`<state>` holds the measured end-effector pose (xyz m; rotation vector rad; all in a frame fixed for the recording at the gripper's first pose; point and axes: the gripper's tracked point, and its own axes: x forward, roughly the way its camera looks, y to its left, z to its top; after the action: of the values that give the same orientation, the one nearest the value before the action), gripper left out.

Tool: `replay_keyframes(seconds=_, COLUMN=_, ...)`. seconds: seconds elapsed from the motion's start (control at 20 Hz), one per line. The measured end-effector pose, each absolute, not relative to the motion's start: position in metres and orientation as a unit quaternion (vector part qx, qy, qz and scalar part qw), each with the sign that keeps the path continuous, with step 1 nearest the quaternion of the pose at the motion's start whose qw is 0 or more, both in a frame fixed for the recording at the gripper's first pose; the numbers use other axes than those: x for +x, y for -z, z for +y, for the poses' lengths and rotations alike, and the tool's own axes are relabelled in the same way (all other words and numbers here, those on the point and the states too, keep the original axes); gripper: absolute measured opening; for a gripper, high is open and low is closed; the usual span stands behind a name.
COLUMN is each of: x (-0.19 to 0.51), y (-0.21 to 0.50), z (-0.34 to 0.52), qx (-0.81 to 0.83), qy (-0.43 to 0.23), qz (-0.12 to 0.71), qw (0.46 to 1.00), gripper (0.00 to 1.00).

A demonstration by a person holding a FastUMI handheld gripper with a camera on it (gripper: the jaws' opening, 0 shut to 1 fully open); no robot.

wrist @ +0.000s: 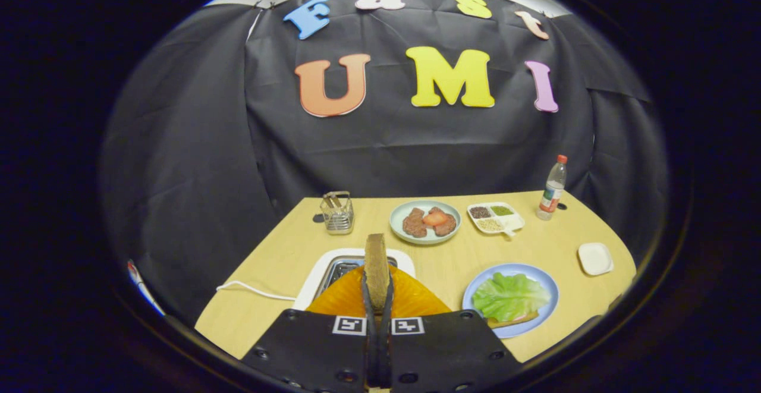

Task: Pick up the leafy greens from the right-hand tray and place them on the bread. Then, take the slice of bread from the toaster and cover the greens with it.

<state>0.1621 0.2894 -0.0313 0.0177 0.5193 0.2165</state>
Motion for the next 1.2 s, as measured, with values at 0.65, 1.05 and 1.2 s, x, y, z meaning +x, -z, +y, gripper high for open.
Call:
replay_keyframes(seconds=0.65, x=0.162, y=-0.054, z=0.236, qx=0.011, qy=-0.124, qz=0.167, qw=0.978, gripper=0.01)
replay_keyframes(seconds=1.05, x=0.167, y=-0.009, z=0.168, qx=-0.004, qy=-0.098, qz=0.173, qw=0.980, gripper=0.01)
replay_keyframes(seconds=1.2, x=0.174, y=0.025, z=0.148, qx=0.012, qy=-0.088, qz=0.195, qw=0.977, gripper=0.01)
